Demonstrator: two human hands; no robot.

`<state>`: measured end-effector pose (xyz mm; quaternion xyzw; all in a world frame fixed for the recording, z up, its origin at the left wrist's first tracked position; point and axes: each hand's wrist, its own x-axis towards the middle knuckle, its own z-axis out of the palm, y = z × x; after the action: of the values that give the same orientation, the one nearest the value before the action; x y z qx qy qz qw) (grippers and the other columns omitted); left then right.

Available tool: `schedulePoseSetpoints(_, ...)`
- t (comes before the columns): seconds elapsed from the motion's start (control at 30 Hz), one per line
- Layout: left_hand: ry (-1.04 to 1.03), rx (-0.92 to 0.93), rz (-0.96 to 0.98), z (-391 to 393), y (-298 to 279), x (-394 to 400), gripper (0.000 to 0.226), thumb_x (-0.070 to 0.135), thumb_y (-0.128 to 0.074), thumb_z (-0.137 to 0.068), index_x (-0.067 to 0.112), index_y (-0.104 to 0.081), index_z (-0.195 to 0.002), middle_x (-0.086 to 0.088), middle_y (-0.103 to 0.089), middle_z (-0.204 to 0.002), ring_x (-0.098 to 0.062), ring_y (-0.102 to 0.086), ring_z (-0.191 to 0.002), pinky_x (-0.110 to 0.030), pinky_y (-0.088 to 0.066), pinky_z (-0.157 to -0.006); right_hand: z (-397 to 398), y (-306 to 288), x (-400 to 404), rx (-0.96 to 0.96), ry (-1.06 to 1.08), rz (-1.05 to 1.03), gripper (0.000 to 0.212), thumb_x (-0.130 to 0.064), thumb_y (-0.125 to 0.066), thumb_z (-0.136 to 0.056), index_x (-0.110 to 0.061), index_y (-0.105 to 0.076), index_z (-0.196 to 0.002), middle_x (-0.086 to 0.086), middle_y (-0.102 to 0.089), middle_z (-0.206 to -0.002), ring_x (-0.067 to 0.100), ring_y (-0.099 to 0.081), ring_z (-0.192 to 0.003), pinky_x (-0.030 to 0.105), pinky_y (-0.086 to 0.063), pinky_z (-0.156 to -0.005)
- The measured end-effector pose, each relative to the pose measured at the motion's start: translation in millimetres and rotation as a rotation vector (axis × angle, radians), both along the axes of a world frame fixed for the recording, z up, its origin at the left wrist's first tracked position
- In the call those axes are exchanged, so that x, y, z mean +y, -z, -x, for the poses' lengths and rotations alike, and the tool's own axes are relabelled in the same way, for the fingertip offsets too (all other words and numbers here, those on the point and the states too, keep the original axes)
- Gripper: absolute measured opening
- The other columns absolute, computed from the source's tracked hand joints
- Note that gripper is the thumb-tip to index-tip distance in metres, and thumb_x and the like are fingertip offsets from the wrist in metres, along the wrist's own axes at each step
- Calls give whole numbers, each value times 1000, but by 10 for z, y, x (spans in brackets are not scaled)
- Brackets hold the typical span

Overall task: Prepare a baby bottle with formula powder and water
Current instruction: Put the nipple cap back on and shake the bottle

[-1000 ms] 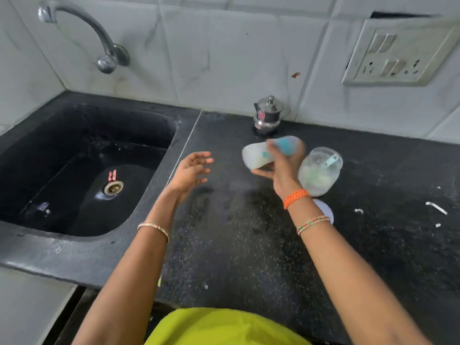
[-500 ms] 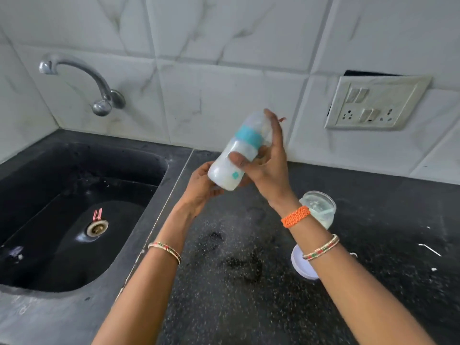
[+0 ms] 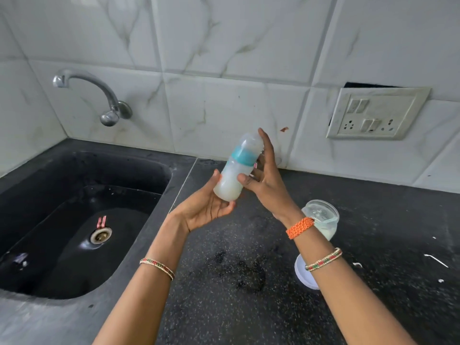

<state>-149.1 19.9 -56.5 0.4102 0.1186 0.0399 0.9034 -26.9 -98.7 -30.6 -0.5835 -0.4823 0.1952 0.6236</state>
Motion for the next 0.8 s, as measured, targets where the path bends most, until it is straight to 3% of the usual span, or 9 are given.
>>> schedulePoseSetpoints(0.13,-41,-88,-112,-59,-15,-57,56,48,-38,-93,10,-42,-134,-6,-59,-98,-13,-54,-77,-23,-55,-65,72,-71,48,-121,169,-10,121,-16,-80,-73,-30,13,-148,-48,-24,-126,7,-50,-120,38,-48,-101)
schedulePoseSetpoints(0.2,-23,-82,-191,-62,6,-56,60,50,-35,-93,15,-32,-142,-6,-56,-106,-12,-53,-84,-23,-52,-63,57,-73,75,-171,294,-49,124,-20,-84,-69,-26,10,-149,-53,-19,-121,3,-48,-115,33,-47,-101)
schedulePoseSetpoints(0.3,-49,-44,-304,-36,0,-17,61,59,-19,-94,25,-36,-141,-4,-47,-125,-15,-47,-97,-28,-47,-71,65,-221,33,-63,346,-93,116,-24,-85,-68,-33,-2,-149,-19,-38,-140,11,-54,-115,45,-53,-92)
schedulePoseSetpoints(0.37,-120,-33,-271,-1,-10,34,60,62,-13,-91,32,-44,-134,0,-39,-134,-21,-46,-106,-33,-47,-76,36,-367,9,296,429,-292,98,-18,-80,-74,-36,-12,-142,9,-47,-136,21,-63,-104,51,-58,-64)
schedulePoseSetpoints(0.43,-206,-8,-213,13,39,106,54,61,-16,-93,35,-48,-128,0,-39,-138,-24,-47,-112,-35,-47,-78,-23,-430,-26,596,398,-475,85,-15,-75,-78,-30,-17,-138,13,-58,-118,23,-67,-88,45,-56,-52)
schedulePoseSetpoints(0.47,-233,13,-202,23,66,133,51,59,-20,-94,34,-48,-129,-2,-41,-138,-24,-49,-110,-36,-48,-77,-8,-449,-54,599,312,-431,86,-16,-75,-76,-28,-17,-138,9,-60,-111,24,-66,-88,44,-56,-54)
schedulePoseSetpoints(0.57,-227,59,-180,0,132,173,49,51,-33,-96,21,-47,-133,-13,-51,-128,-25,-54,-100,-40,-49,-78,104,-337,-151,218,12,-94,98,-23,-83,-63,-31,-23,-141,10,-50,-125,21,-63,-99,46,-57,-74)
schedulePoseSetpoints(0.7,-269,47,-187,0,97,154,32,38,-33,-99,22,-56,-115,-3,-61,-113,-16,-59,-87,-31,-52,-68,18,-447,-201,505,248,-461,91,-19,-77,-76,-30,-14,-141,18,-57,-122,33,-65,-101,48,-57,-57)
schedulePoseSetpoints(0.8,-245,46,-189,-1,97,150,29,34,-36,-99,20,-59,-109,-5,-62,-110,-18,-58,-88,-33,-50,-70,-7,-501,-262,212,103,-212,99,-16,-81,-69,-27,-16,-143,13,-50,-126,23,-64,-97,46,-58,-65)
